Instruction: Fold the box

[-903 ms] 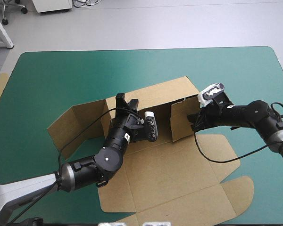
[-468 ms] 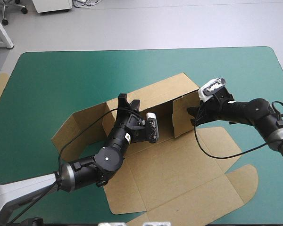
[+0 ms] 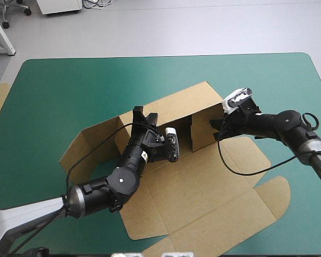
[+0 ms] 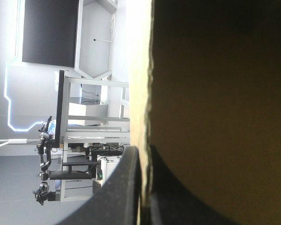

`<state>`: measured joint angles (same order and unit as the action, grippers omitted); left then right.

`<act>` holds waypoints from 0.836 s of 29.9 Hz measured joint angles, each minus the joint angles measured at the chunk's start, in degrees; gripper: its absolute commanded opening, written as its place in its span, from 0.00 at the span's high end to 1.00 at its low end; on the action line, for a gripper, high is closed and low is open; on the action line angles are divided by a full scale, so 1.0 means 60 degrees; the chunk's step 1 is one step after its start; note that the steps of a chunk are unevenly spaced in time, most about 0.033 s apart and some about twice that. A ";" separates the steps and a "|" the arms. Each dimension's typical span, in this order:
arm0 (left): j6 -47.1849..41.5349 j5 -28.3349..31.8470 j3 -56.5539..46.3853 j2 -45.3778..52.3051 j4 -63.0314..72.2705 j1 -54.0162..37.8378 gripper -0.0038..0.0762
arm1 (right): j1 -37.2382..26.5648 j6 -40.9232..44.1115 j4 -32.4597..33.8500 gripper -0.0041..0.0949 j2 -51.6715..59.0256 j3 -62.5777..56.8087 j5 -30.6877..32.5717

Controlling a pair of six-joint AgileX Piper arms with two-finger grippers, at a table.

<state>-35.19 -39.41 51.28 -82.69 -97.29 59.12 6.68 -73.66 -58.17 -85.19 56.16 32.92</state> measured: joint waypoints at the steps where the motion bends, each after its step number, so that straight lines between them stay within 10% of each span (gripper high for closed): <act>1: 0.0000 0.0000 0.0000 0.0000 0.0000 0.0000 0.97 | 0.0000 -0.0010 0.0000 0.79 -0.0007 0.0000 -0.0057; 5: 0.0011 -0.0001 0.0000 0.0000 0.0000 0.0000 0.97 | 0.0000 -0.0096 0.0009 0.82 -0.0012 0.0000 -0.0219; 12: 0.0011 -0.0084 0.0000 0.0000 0.0023 -0.0003 0.97 | 0.0000 -0.0269 0.0009 0.31 -0.0031 0.0000 -0.0286; 25: 0.0011 -0.0113 0.0000 0.0000 0.0031 -0.0003 0.97 | 0.0000 -0.1548 -0.0434 0.30 -0.0080 0.0000 -0.0802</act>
<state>-35.13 -40.09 51.28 -82.69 -97.11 59.10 6.68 -82.95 -60.78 -85.67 56.16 28.11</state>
